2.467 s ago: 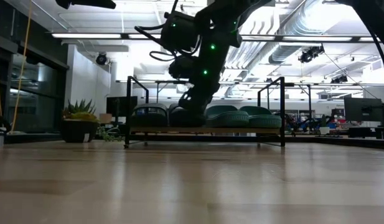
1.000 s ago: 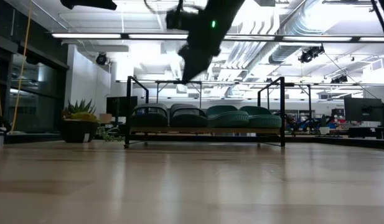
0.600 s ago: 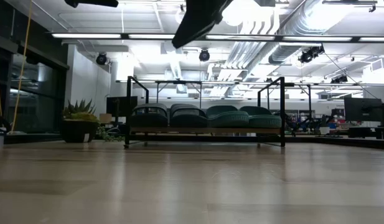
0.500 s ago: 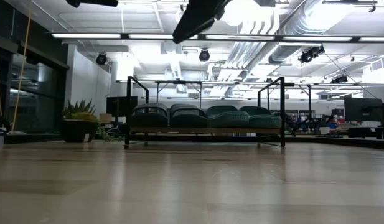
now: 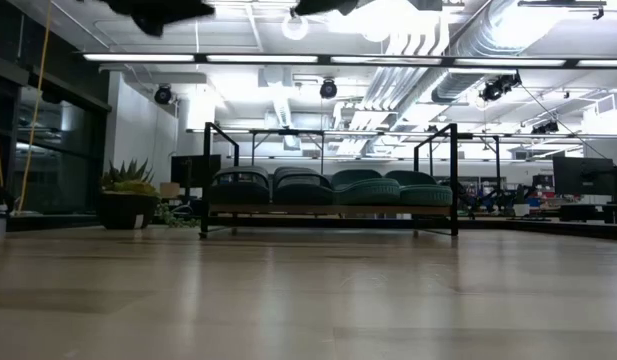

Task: Pick and place slides into the shelf
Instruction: Return to Home Position

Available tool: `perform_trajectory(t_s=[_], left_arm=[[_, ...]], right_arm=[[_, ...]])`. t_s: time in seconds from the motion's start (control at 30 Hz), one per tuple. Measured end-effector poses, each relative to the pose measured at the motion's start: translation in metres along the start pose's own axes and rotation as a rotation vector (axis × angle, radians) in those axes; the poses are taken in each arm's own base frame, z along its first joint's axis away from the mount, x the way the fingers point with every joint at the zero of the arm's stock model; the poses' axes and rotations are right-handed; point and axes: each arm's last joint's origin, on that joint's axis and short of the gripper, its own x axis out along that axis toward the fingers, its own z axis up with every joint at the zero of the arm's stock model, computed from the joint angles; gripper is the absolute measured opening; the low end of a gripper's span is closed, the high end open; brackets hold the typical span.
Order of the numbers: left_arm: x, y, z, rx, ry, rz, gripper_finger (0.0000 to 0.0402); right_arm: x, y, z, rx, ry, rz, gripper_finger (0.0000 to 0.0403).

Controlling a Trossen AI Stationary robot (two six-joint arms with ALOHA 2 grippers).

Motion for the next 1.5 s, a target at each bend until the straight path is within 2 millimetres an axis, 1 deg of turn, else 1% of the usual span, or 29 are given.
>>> perform_trajectory(t_s=[0.07,0.13,0.23,0.37,0.53,0.63,0.77,0.87,0.93,1.03,1.1,1.2,1.33,1.4,1.5], left_arm=[[0.001,0.008,-0.009,-0.018,0.023,0.018,0.0207],[0.002,0.016,-0.012,-0.039,0.02,0.047,0.0207],[0.002,0.024,-0.015,-0.058,0.03,0.069,0.0207],[0.002,0.029,-0.013,-0.071,0.015,0.066,0.0207],[0.004,0.035,-0.014,-0.095,0.019,0.096,0.0207],[0.005,0.038,-0.014,-0.105,0.022,0.113,0.0207],[0.004,0.037,-0.013,-0.108,0.009,0.113,0.0207],[0.004,0.038,-0.011,-0.11,-0.012,0.116,0.0207],[0.004,0.038,-0.011,-0.105,-0.008,0.116,0.0207],[0.004,0.037,-0.013,-0.084,0.013,0.115,0.0207],[0.004,0.037,-0.015,-0.077,0.028,0.114,0.0207],[0.004,0.037,-0.017,-0.069,0.047,0.113,0.0207],[0.004,0.038,-0.016,-0.09,0.038,0.153,0.0207],[0.004,0.039,-0.015,-0.093,0.034,0.16,0.0207],[0.004,0.038,-0.017,-0.094,0.029,0.161,0.0207]], right_arm=[[-0.012,-0.005,-0.002,-0.01,-0.045,0.002,0.0134],[-0.025,-0.01,-0.009,-0.014,-0.114,-0.002,0.0131],[-0.045,-0.022,-0.034,0.019,-0.203,-0.006,0.0129],[-0.067,-0.031,-0.078,0.082,-0.342,-0.056,0.0128],[-0.085,-0.025,-0.132,0.13,-0.483,-0.113,0.0128],[-0.093,-0.018,-0.158,0.115,-0.581,-0.146,0.0128],[-0.1,-0.01,-0.185,0.153,-0.73,-0.193,0.0128],[-0.103,-0.005,-0.2,0.189,-0.783,-0.225,0.0128],[-0.105,-0.003,-0.206,0.201,-0.789,-0.239,0.0128],[-0.11,-0.003,-0.209,0.173,-0.782,-0.292,0.0128],[-0.11,-0.003,-0.21,0.176,-0.773,-0.294,0.0128],[-0.106,-0.002,-0.215,0.171,-0.703,-0.287,0.0128],[-0.103,-0.002,-0.219,0.222,-0.654,-0.281,0.0128],[-0.103,-0.001,-0.219,0.204,-0.659,-0.265,0.0128],[-0.105,0.001,-0.215,0.147,-0.707,-0.187,0.0128]])
